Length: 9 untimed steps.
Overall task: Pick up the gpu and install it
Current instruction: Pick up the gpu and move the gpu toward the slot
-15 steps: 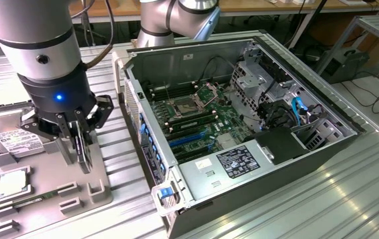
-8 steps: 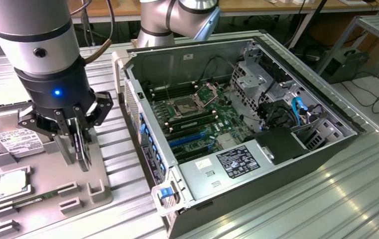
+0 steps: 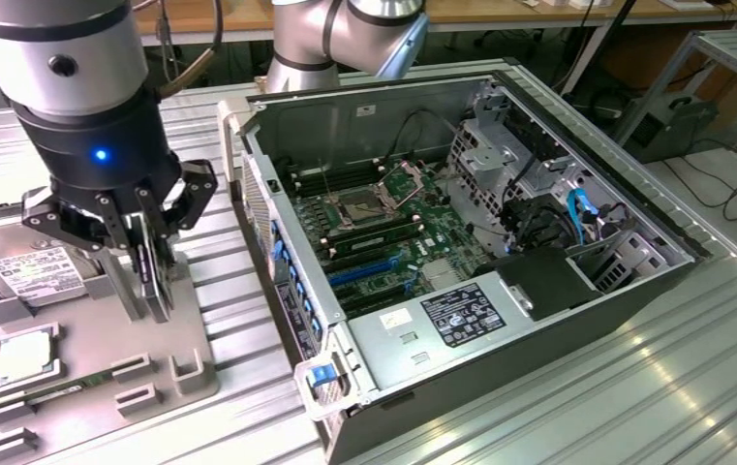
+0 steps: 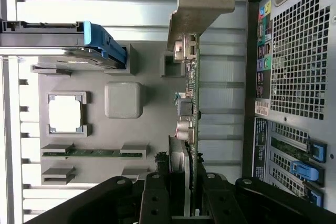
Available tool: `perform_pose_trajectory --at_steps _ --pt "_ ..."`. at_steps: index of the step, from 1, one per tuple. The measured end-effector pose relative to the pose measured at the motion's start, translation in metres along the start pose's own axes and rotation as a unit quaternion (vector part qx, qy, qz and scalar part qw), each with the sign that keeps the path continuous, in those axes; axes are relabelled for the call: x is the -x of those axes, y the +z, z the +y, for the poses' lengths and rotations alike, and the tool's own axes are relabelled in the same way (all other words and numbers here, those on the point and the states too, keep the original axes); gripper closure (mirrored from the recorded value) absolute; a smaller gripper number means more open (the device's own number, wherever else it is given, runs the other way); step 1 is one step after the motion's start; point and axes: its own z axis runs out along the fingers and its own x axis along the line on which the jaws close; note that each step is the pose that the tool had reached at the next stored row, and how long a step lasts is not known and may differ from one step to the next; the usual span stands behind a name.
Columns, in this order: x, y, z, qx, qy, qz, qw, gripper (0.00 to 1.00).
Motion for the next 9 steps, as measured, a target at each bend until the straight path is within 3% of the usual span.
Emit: perform_pose_trajectory --at_steps 9 --pt "0.001 -0.03 0.0003 -0.0001 0.0 0.0001 1.0 0.72"
